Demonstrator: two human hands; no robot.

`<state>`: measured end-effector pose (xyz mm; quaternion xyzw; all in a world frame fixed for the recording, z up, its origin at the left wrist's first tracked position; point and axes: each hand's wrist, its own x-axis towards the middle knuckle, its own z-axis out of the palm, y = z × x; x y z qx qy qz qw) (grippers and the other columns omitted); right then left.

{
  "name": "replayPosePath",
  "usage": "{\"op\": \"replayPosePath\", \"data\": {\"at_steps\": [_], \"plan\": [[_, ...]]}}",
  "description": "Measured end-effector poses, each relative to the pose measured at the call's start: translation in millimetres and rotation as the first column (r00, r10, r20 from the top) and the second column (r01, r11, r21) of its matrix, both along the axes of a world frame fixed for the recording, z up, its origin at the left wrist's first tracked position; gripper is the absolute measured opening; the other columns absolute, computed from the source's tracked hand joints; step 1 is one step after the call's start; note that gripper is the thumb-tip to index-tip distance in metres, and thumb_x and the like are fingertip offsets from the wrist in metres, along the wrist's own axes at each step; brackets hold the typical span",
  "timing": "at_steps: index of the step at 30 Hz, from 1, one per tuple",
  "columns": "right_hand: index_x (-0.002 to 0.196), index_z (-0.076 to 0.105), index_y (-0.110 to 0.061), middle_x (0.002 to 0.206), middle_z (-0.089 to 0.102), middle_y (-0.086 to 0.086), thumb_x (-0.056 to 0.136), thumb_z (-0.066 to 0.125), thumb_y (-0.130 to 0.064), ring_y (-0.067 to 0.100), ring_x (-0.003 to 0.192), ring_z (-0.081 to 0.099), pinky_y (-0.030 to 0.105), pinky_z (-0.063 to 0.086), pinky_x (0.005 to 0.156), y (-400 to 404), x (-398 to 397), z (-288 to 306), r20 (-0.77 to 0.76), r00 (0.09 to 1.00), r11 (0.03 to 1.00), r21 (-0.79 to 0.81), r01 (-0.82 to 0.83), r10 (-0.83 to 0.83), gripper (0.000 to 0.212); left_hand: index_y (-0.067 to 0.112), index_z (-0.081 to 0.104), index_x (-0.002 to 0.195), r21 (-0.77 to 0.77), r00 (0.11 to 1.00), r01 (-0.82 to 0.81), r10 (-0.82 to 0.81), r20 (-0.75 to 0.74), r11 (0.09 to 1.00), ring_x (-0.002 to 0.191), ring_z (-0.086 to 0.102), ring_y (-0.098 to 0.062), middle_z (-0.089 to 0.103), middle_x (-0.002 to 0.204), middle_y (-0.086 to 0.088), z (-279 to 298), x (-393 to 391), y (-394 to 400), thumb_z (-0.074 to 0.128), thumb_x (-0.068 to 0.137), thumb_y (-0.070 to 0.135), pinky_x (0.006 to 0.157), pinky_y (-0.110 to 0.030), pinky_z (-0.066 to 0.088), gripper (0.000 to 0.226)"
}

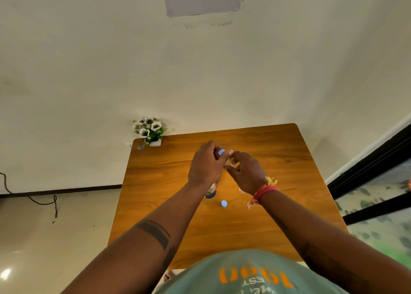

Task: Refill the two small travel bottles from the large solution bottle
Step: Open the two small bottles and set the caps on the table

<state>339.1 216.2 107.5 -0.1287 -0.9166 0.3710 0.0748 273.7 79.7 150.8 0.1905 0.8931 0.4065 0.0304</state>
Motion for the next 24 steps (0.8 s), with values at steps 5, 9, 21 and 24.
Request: {"op": "replayPosePath", "data": {"at_steps": [5,9,21,24], "plan": [[0.126,0.06,-0.019,0.114,0.065,0.001,0.092,0.069,-0.034,0.016,0.086,0.065,0.031,0.059,0.07,2,3,-6,0.001,1.0,1.0,0.001,-0.004,0.004,0.037,0.024,0.055,0.111,-0.031,0.998,-0.043,0.044,0.039,0.999,0.083,0.062,-0.011,0.064,0.097,0.008,-1,9,3,0.064,0.087,0.065,0.062,-0.023,0.05,0.048],[0.132,0.058,-0.025,0.118,0.064,-0.001,0.094,0.066,-0.035,0.012,0.087,0.064,0.025,0.054,0.07,7,7,-14,0.001,1.0,1.0,-0.021,-0.003,0.003,0.039,0.028,0.046,0.145,-0.012,0.982,0.189,-0.189,0.023,0.982,0.098,0.064,-0.013,0.057,0.135,0.006,-13,12,-2,0.067,0.095,0.039,0.075,-0.02,0.053,0.055],[0.13,0.056,-0.028,0.123,0.067,-0.004,0.093,0.067,-0.03,0.015,0.094,0.067,0.028,0.055,0.074,11,19,-30,0.137,0.989,0.996,-0.067,0.06,-0.05,0.038,0.024,0.054,0.096,0.098,0.996,-0.011,0.003,0.09,0.995,0.068,0.059,-0.014,0.062,0.085,0.008,-22,17,3,0.069,0.093,0.036,0.052,-0.022,0.047,0.02],[0.123,0.056,-0.033,0.116,0.071,-0.006,0.093,0.067,-0.033,0.016,0.096,0.069,0.028,0.053,0.07,11,27,-37,0.168,0.983,0.991,-0.096,0.096,-0.079,0.032,0.021,0.055,0.095,0.136,0.977,-0.088,0.059,0.207,0.987,0.068,0.057,-0.009,0.062,0.084,0.008,-28,19,0,0.071,0.09,0.029,0.051,-0.013,0.042,0.019]]}}
